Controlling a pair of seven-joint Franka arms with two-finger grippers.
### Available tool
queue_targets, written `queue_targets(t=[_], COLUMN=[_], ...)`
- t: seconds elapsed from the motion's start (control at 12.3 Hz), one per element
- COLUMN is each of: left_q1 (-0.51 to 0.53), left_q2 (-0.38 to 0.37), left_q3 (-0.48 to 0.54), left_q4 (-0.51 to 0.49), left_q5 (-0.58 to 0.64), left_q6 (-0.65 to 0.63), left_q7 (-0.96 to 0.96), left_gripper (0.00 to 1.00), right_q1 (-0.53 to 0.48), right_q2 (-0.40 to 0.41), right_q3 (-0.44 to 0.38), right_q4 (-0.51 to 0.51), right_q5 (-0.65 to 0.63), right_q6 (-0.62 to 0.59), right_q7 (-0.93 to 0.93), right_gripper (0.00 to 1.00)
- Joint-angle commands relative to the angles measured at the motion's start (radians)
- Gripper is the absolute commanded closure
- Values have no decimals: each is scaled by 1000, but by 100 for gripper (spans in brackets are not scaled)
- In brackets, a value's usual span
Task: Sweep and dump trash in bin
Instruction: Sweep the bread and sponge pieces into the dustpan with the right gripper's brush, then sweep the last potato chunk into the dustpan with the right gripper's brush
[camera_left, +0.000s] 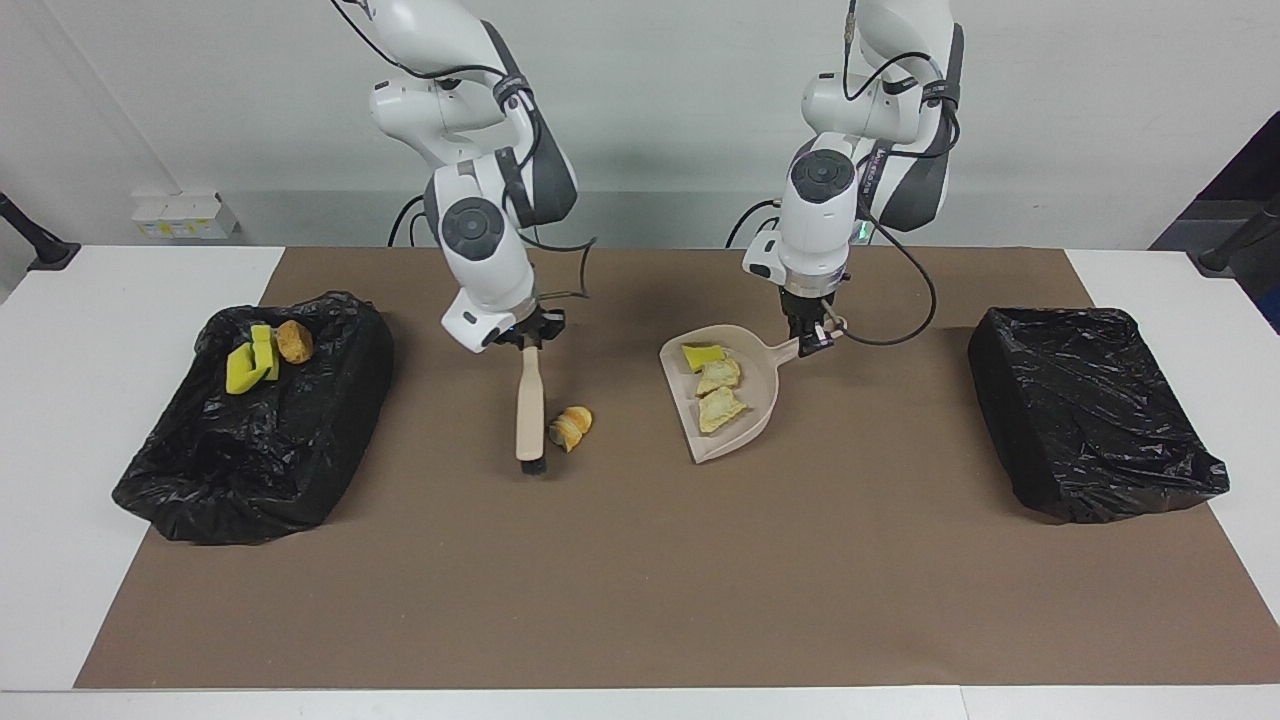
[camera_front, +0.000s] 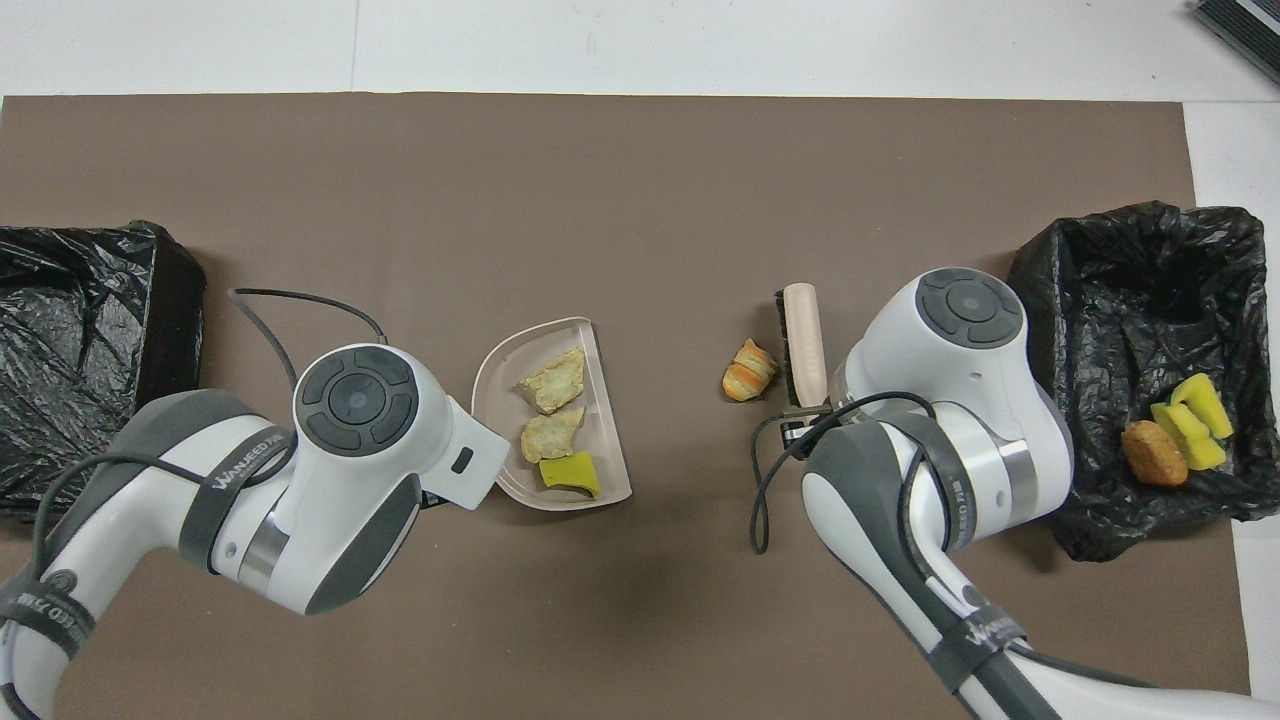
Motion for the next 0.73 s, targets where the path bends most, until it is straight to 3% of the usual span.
queue_targets(t=[0.0, 0.33, 0.65], left_q1=[-4, -2, -7], left_q2=[-26, -25, -9], left_q3=[-1, -3, -4], left_q4=[-35, -35, -38], left_q5=[11, 5, -3], left_q6=[28, 40, 64], left_q7=[-30, -32, -114], left_gripper=[100, 100, 100], right_q1=[20, 141, 284], right_q2=[14, 82, 88], right_q3=[19, 32, 39], right_q4=[-39, 14, 30], right_q5=[-57, -22, 191], right_q6=[58, 93, 161], right_q7=[-18, -18, 2], right_gripper=[100, 100, 100])
